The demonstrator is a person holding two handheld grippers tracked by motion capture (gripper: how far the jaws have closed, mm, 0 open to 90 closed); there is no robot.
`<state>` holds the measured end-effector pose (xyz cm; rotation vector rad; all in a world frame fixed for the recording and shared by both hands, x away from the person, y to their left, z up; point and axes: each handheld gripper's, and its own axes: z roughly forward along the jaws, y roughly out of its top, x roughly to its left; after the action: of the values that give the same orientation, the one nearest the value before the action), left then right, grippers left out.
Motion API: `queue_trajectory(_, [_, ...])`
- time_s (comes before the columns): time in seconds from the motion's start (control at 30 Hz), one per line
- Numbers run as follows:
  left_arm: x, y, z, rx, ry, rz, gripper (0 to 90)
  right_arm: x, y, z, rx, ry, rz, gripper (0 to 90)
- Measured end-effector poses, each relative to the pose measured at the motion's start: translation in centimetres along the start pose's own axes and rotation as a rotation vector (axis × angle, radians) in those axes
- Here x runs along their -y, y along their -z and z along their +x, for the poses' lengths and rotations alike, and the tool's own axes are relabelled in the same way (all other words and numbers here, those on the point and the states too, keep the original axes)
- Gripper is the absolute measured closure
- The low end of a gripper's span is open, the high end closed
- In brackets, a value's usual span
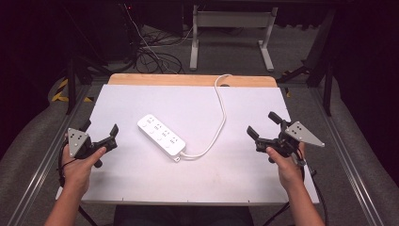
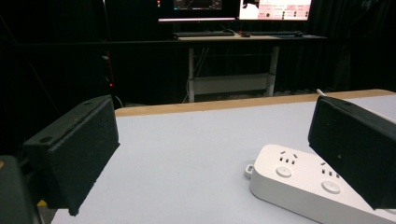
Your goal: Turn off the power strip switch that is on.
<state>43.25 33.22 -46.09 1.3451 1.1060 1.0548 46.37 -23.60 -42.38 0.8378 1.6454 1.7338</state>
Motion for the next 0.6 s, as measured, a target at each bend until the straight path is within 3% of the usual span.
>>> queue_trajectory(0.2, [-0.1,0.2,-0.2,0.006,0.003,-0.002,2.4,-0.1,0.4,0.2,0.003,0.014,0.003,0.6])
queue_trajectory(0.4, [-0.3,1.7,-0.1,0.002,0.001,-0.023,2.4,-0.4,0.1,0.6,0.004,0.028,-0.003,0.3])
queue_trajectory(0.6, [0.0,1.2,0.2,-0.013,0.001,-0.009,2.4,-0.1,-0.5,0.3,0.006,0.023,0.014,0.7])
